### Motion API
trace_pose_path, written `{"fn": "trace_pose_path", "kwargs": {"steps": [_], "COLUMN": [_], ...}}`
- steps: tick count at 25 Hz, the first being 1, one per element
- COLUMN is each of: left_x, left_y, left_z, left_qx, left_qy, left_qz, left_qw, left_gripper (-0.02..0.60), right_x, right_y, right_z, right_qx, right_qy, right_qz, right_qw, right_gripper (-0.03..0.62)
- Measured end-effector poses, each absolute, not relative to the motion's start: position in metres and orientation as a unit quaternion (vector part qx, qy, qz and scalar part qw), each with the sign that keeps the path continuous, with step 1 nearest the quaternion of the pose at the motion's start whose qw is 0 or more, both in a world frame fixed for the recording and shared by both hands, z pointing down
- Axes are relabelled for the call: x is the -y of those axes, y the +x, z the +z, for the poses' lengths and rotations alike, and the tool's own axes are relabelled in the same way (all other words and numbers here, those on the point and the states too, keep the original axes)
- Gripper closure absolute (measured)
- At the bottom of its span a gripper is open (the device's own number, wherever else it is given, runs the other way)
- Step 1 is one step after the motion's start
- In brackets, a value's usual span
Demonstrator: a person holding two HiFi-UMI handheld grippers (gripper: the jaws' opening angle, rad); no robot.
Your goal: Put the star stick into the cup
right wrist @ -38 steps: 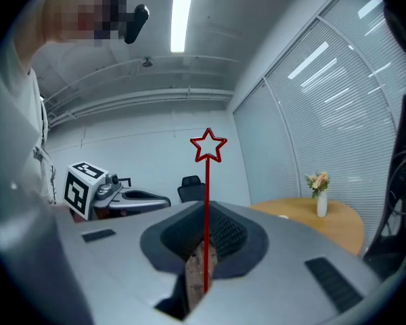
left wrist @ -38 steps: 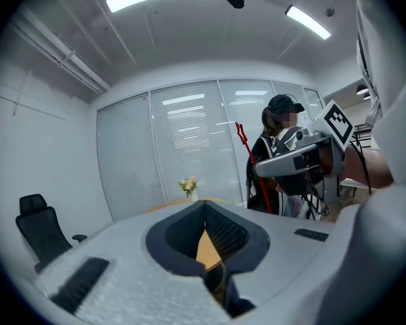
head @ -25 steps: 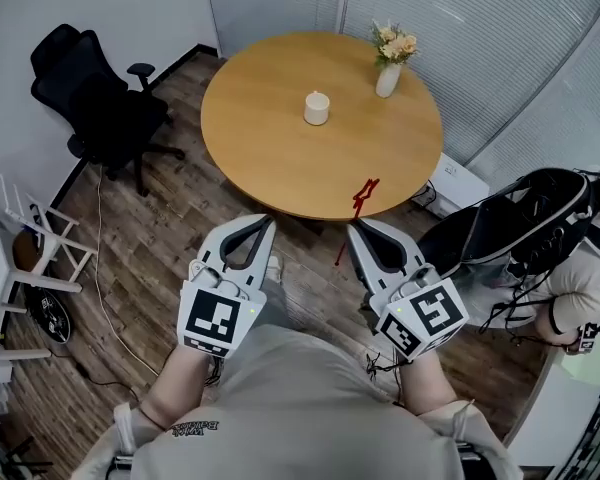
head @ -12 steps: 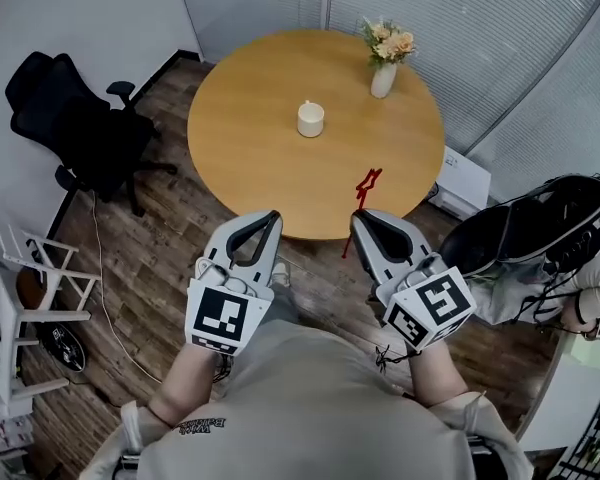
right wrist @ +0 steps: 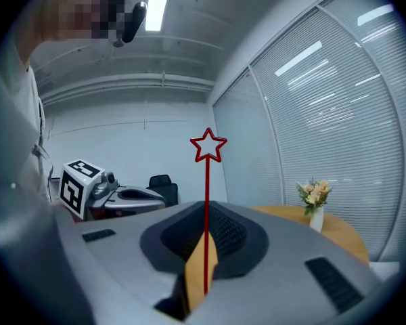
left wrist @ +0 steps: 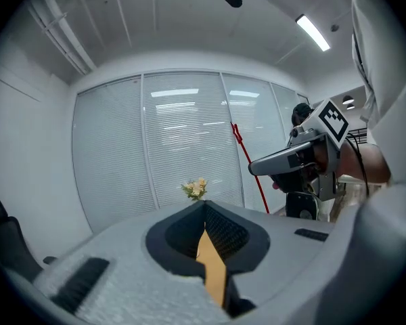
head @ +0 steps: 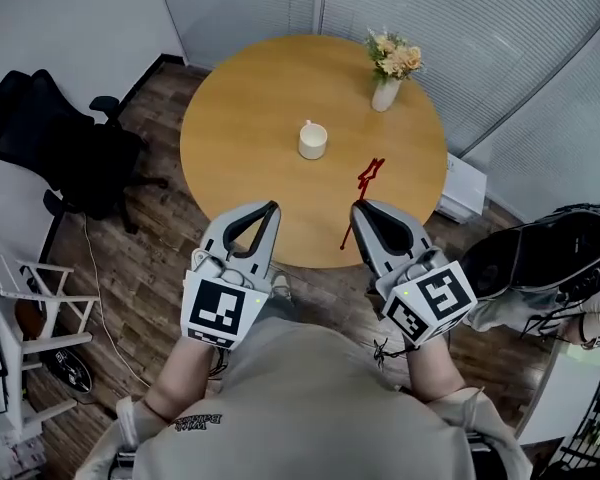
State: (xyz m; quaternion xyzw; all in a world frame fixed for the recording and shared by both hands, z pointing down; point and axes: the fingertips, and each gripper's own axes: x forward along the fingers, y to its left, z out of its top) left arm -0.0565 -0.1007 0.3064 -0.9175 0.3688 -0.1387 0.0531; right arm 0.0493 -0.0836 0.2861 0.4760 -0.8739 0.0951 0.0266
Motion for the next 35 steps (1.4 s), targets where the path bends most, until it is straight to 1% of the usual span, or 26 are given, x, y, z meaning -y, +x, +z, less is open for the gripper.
{"fn": "trace_pose_path", "kwargs": {"steps": [5, 10, 21, 26, 31, 35], "left_x": [0.140, 0.189, 0.197, 0.229, 0.232, 0.233], "left_y": [-0.074, -0.067, -0.056, -0.054, -0.043, -0.037], "left_z": [0.302, 0.315, 0.333, 0.317, 0.316, 0.320], "left_qx": [-0.354, -0.340, -0.328, -0.346, -0.358, -0.364], "left_qy": [-0.924, -0.930, -0.933, -0.927, -0.922, -0.919], "left_qz": [-0.136, -0.135, -0.139, -0.139, -0.144, -0.151], "left_qw": [0.055, 0.048, 0.049, 0.038, 0.038, 0.036], "left_gripper": [0.560, 0.560, 0.560, 0.560, 0.560, 0.560], "right_x": [0.120, 0.168, 0.177, 0.213, 0.223, 0.231], "right_y": [0.034, 0.039, 0.049, 0.051, 0.072, 0.084], "right_z": [0.279, 0.292, 0.306, 0.291, 0.285, 0.289], "right_qx": [0.864, 0.858, 0.852, 0.861, 0.860, 0.860], "right_qy": [0.495, 0.504, 0.515, 0.498, 0.502, 0.502], "right_qz": [0.093, 0.095, 0.095, 0.099, 0.095, 0.095], "right_qw": [0.023, 0.019, 0.016, 0.025, -0.001, -0.002], "right_gripper": [0.557, 0.557, 0.557, 0.557, 0.557, 0.557]}}
